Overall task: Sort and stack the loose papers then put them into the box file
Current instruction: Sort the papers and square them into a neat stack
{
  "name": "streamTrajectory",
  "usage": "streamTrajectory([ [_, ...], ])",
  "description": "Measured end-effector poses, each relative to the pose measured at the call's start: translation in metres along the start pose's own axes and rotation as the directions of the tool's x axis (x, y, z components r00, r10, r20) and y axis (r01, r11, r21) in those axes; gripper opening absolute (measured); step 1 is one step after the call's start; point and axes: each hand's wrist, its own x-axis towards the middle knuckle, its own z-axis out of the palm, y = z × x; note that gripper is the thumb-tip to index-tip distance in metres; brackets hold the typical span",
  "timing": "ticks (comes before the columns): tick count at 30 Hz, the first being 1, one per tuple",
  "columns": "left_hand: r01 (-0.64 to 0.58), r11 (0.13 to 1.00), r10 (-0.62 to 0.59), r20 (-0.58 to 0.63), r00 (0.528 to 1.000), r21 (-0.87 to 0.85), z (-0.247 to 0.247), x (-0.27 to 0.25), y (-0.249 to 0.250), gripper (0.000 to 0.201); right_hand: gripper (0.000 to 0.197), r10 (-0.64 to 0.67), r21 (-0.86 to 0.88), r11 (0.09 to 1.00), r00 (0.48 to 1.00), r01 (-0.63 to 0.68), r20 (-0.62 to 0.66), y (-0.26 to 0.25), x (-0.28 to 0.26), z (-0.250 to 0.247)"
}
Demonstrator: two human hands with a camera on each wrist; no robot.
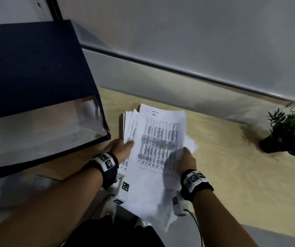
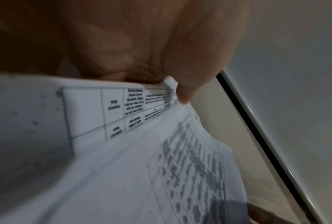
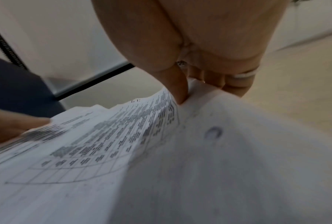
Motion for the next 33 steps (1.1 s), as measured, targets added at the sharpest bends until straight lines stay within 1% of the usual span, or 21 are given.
streamTrajectory([
  [2,-0.011,0.997,0.009,0.024,1.000,0.083,0.003,0.003,-0.001,0.060,0.052,-0.037,-0.051,0.998,0.997,0.041,0.072,-0.010,0.000,0.012],
  [4,-0.040,0.983,0.047,-0.036,0.998,0.178,0.004,0.005,-0.004,0.058,0.050,-0.062,-0.078,0.995,0.996,0.067,0.061,-0.012,0.002,0.022],
  [5,-0.072,0.977,0.087,-0.068,0.994,0.202,0.005,0.004,-0.004,0.055,0.051,-0.040,-0.087,0.995,0.999,0.042,0.026,-0.010,0.004,0.025],
  [6,-0.096,0.978,0.114,-0.090,0.989,0.187,0.005,0.002,-0.003,0.052,0.053,-0.002,-0.092,0.996,1.000,0.000,-0.016,-0.006,0.003,0.027],
  [8,-0.165,0.979,0.178,-0.117,0.977,0.116,0.004,-0.008,0.007,0.051,0.057,0.149,-0.059,0.986,0.983,-0.156,-0.106,0.005,-0.002,0.031],
  [10,-0.266,0.959,0.280,-0.181,0.943,0.097,0.000,-0.020,0.020,0.050,0.073,0.308,-0.022,0.949,0.940,-0.314,-0.146,0.011,-0.010,0.036],
  [11,-0.317,0.943,0.331,-0.211,0.920,0.096,-0.002,-0.028,0.029,0.049,0.083,0.345,-0.031,0.935,0.927,-0.353,-0.146,0.012,-0.013,0.039],
  [12,-0.353,0.930,0.367,-0.236,0.900,0.101,-0.005,-0.033,0.035,0.048,0.090,0.346,-0.049,0.933,0.927,-0.356,-0.144,0.013,-0.013,0.044],
  [13,-0.403,0.908,0.419,-0.271,0.867,0.117,-0.007,-0.039,0.043,0.046,0.092,0.325,-0.069,0.939,0.936,-0.336,-0.139,0.012,-0.012,0.048],
  [15,-0.471,0.868,0.495,-0.331,0.803,0.155,-0.012,-0.048,0.056,0.036,0.086,0.260,-0.108,0.955,0.955,-0.276,-0.142,0.014,-0.007,0.053],
  [17,-0.519,0.837,0.543,-0.387,0.745,0.174,-0.015,-0.050,0.064,0.028,0.077,0.208,-0.137,0.963,0.963,-0.232,-0.173,0.018,0.003,0.048],
  [19,-0.549,0.806,0.587,-0.408,0.699,0.221,-0.019,-0.051,0.068,0.024,0.075,0.206,-0.135,0.963,0.961,-0.232,-0.184,0.023,0.013,0.036],
  [20,-0.550,0.798,0.599,-0.423,0.680,0.246,-0.021,-0.050,0.069,0.023,0.077,0.230,-0.107,0.961,0.954,-0.253,-0.195,0.024,0.018,0.031],
  [23,-0.558,0.783,0.616,-0.466,0.635,0.276,-0.026,-0.055,0.075,0.022,0.097,0.314,-0.023,0.943,0.908,-0.333,-0.276,0.017,0.017,0.031],
  [25,-0.571,0.777,0.619,-0.490,0.614,0.265,-0.028,-0.057,0.079,0.025,0.111,0.322,-0.021,0.940,0.909,-0.339,-0.264,0.010,0.011,0.042],
  [26,-0.579,0.773,0.620,-0.501,0.604,0.258,-0.028,-0.058,0.082,0.026,0.113,0.330,-0.003,0.940,0.913,-0.340,-0.240,0.008,0.012,0.047],
  [27,-0.579,0.776,0.613,-0.509,0.604,0.249,-0.029,-0.059,0.084,0.026,0.111,0.346,0.041,0.938,0.914,-0.345,-0.212,0.007,0.013,0.049],
  [28,-0.582,0.777,0.609,-0.520,0.599,0.240,-0.030,-0.060,0.087,0.026,0.102,0.366,0.102,0.930,0.911,-0.353,-0.188,0.005,0.015,0.049],
  [31,-0.593,0.778,0.597,-0.537,0.596,0.206,-0.031,-0.065,0.095,0.024,0.054,0.382,0.271,0.907,0.900,-0.322,-0.212,0.008,0.019,0.038],
  [32,-0.600,0.777,0.595,-0.539,0.596,0.194,-0.030,-0.067,0.096,0.023,0.043,0.377,0.303,0.904,0.897,-0.302,-0.231,0.011,0.017,0.033],
  [33,-0.599,0.781,0.586,-0.538,0.606,0.178,-0.030,-0.068,0.096,0.022,0.035,0.368,0.322,0.905,0.894,-0.279,-0.257,0.015,0.014,0.027],
])
